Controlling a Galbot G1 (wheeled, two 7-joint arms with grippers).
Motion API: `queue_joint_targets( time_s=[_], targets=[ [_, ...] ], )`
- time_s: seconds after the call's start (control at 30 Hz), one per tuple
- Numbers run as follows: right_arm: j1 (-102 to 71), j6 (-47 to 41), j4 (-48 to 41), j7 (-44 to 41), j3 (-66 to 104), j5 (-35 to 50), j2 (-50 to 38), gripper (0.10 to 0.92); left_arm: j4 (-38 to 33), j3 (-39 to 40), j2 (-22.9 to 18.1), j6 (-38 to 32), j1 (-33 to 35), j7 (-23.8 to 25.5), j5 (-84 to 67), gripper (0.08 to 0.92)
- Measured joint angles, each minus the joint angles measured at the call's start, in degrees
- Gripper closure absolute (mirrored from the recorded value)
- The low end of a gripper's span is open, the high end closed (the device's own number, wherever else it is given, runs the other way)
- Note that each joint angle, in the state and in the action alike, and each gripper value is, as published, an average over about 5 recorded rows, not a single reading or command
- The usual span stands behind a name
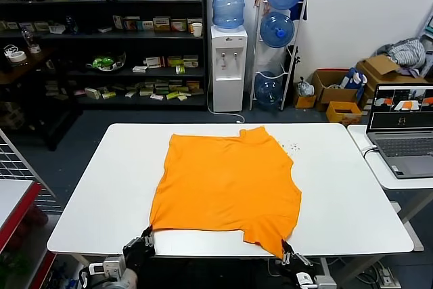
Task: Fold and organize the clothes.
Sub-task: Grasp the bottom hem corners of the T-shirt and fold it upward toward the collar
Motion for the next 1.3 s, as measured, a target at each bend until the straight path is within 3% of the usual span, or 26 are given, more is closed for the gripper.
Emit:
queue_joint_targets(
  time_s=[0.33, 0.6, 1.3],
  targets=[
    [-5.74, 1.94, 5.05, 0.48, 1.44, 0.92, -2.4, 0.901, -5.39, -1.51, 2.89, 0.24, 4.68, -1.54, -3.23, 0.91],
    [-1.59, 2.5, 5.08, 1.85, 1.61, 3.66, -4.7, 0.901, -6.54, -1.02, 3.96, 0.51, 4.13, -1.7, -4.88, 0.91],
    [23.89, 0.89, -6.71, 7.7, -4.5, 15.08, -13.55, 0.901, 4.23, 5.39, 4.36, -0.47, -15.97, -0.73, -7.66, 0.91]
  ],
)
